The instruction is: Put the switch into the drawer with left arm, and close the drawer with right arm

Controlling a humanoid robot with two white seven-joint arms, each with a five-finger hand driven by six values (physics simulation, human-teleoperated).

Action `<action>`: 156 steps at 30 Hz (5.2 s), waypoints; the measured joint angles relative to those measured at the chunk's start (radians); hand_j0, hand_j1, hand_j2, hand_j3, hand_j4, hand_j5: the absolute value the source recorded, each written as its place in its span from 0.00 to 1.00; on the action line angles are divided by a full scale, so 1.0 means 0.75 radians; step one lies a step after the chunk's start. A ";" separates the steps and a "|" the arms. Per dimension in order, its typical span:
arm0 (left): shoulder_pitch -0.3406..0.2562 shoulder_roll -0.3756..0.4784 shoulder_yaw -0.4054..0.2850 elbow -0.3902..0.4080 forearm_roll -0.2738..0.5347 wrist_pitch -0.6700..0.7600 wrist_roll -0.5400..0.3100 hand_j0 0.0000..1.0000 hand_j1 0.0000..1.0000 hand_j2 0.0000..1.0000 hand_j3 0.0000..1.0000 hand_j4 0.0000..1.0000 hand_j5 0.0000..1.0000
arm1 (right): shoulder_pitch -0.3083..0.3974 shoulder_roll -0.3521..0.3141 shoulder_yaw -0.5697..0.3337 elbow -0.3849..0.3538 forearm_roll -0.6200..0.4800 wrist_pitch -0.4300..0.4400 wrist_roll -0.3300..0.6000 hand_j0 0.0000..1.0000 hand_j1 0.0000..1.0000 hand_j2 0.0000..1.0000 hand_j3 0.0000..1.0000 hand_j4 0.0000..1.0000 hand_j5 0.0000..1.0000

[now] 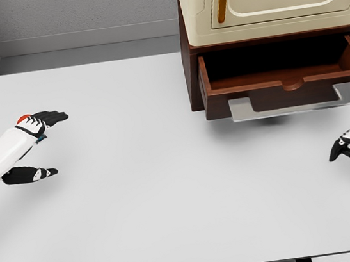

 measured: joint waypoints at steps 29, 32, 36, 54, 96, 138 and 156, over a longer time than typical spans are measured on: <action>-0.368 0.014 -0.276 0.225 0.987 0.545 -0.070 1.00 1.00 1.00 1.00 1.00 1.00 | -0.027 -0.007 0.016 -0.051 0.050 0.000 0.005 0.48 0.48 0.48 0.48 0.48 0.48; -0.366 -0.016 -0.243 0.300 1.027 0.605 -0.082 1.00 1.00 1.00 1.00 1.00 1.00 | -0.025 -0.008 0.016 -0.051 0.050 0.000 0.004 0.48 0.48 0.48 0.48 0.48 0.48; -0.376 -0.034 -0.211 0.410 1.040 0.630 -0.087 1.00 1.00 1.00 1.00 1.00 1.00 | -0.025 -0.008 0.016 -0.051 0.050 0.000 0.004 0.51 0.51 0.51 0.51 0.51 0.51; -0.346 -0.143 -0.083 0.586 0.678 0.515 -0.042 1.00 1.00 1.00 1.00 1.00 1.00 | -0.022 -0.009 0.018 -0.052 0.050 0.000 0.005 0.51 0.51 0.51 0.51 0.51 0.51; -0.438 -0.286 -0.083 0.809 0.542 0.440 0.090 0.98 0.98 0.98 0.98 0.98 0.98 | -0.045 -0.033 0.018 -0.053 0.050 0.000 0.006 0.54 0.54 0.54 0.54 0.54 0.54; -0.399 -0.254 -0.085 0.875 0.475 0.361 0.102 0.91 0.91 0.91 0.91 0.91 0.91 | -0.049 -0.031 0.018 -0.051 0.052 0.000 0.004 0.56 0.56 0.56 0.56 0.56 0.56; -0.360 -0.270 -0.089 0.788 0.472 0.364 0.103 0.68 0.68 0.68 0.68 0.68 0.68 | -0.047 -0.031 0.018 -0.051 0.052 0.000 0.004 0.56 0.56 0.56 0.56 0.56 0.56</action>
